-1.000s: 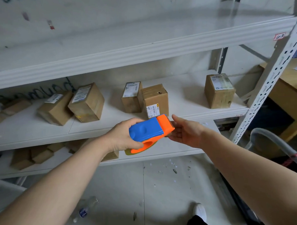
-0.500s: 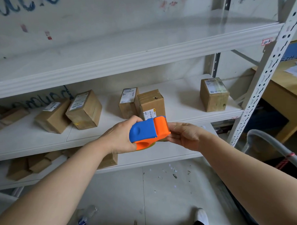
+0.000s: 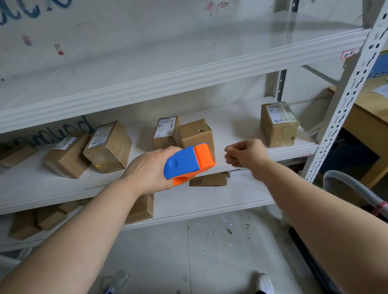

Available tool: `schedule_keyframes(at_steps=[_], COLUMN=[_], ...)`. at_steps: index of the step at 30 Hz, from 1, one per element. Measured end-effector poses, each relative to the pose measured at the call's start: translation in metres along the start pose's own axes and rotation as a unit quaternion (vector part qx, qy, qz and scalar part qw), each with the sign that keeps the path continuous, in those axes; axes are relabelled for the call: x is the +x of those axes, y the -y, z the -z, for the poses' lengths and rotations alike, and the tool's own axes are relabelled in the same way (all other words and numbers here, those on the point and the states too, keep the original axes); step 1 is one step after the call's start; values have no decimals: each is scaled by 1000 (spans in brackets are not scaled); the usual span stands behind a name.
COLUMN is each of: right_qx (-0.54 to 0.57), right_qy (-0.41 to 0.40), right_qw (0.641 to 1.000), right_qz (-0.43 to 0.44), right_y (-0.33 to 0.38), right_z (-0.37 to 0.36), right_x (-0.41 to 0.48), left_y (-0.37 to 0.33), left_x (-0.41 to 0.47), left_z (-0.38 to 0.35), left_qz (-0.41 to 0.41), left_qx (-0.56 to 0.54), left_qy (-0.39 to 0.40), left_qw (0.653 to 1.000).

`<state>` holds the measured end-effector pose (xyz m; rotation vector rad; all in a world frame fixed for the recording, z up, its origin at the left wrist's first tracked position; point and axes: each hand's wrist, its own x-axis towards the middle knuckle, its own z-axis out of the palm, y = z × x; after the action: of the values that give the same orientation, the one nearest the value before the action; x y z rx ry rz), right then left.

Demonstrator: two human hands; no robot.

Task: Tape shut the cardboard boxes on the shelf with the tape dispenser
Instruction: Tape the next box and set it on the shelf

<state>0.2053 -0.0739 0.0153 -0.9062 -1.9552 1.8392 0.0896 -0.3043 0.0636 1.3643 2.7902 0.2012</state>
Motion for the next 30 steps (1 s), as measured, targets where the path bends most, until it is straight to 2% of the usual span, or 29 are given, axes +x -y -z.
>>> schedule_keyframes(at_steps=[3,5,11,15,18,30], right_qx=[-17,-23,-19,-57,-34,-40], right_qy=[-26,-26,2,2,20,78], right_qw=[1000,999,1000,998,999,996], right_qz=[6,5,0,19,7,11], right_y=[3,3,4,11,18,29], right_z=[18,18,10,2,-4,-16], right_x=[14,21,47,70,88,159], left_y=[18,25,34,44,46,55], left_x=[-2,-2,8,19,30,80], left_z=[5,8,7,5,8,14], left_qz=[11,21,64,69,90,149], left_qx=[-9,-53,-93,-134,-149,-107], left_qy=[5,3,-18,-42,-62,-82], left_qw=[1000,998,993,988,983,980])
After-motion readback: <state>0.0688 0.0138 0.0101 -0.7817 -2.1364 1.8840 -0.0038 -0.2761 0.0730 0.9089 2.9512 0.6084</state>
